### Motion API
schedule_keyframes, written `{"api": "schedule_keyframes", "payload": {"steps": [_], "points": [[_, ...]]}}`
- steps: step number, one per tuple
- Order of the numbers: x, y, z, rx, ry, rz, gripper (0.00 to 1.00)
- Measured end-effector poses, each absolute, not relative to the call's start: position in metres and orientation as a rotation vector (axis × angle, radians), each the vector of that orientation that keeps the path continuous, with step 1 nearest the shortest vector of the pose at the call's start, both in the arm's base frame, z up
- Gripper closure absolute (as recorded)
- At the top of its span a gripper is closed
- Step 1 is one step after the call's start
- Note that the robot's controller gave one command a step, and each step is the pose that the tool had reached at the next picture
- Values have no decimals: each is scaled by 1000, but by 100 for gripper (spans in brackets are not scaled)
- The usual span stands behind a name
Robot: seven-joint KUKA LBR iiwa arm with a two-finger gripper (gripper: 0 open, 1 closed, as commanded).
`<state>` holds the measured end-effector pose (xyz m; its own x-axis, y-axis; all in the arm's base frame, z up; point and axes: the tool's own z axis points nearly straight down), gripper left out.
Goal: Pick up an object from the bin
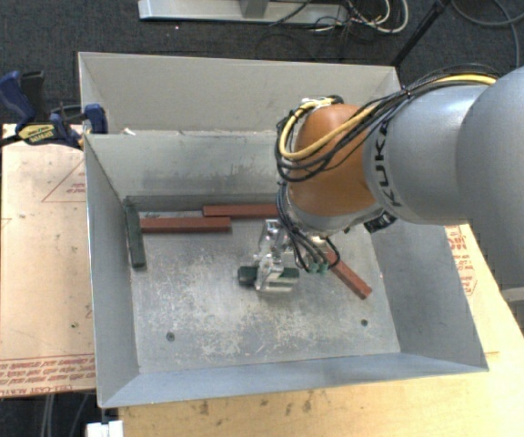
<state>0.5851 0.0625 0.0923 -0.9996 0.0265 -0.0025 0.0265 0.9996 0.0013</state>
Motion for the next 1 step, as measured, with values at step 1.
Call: {"api": "schedule_keyframes", "payload": {"steps": [1], "points": [[583,62,109,44,3147,1,100]]}}
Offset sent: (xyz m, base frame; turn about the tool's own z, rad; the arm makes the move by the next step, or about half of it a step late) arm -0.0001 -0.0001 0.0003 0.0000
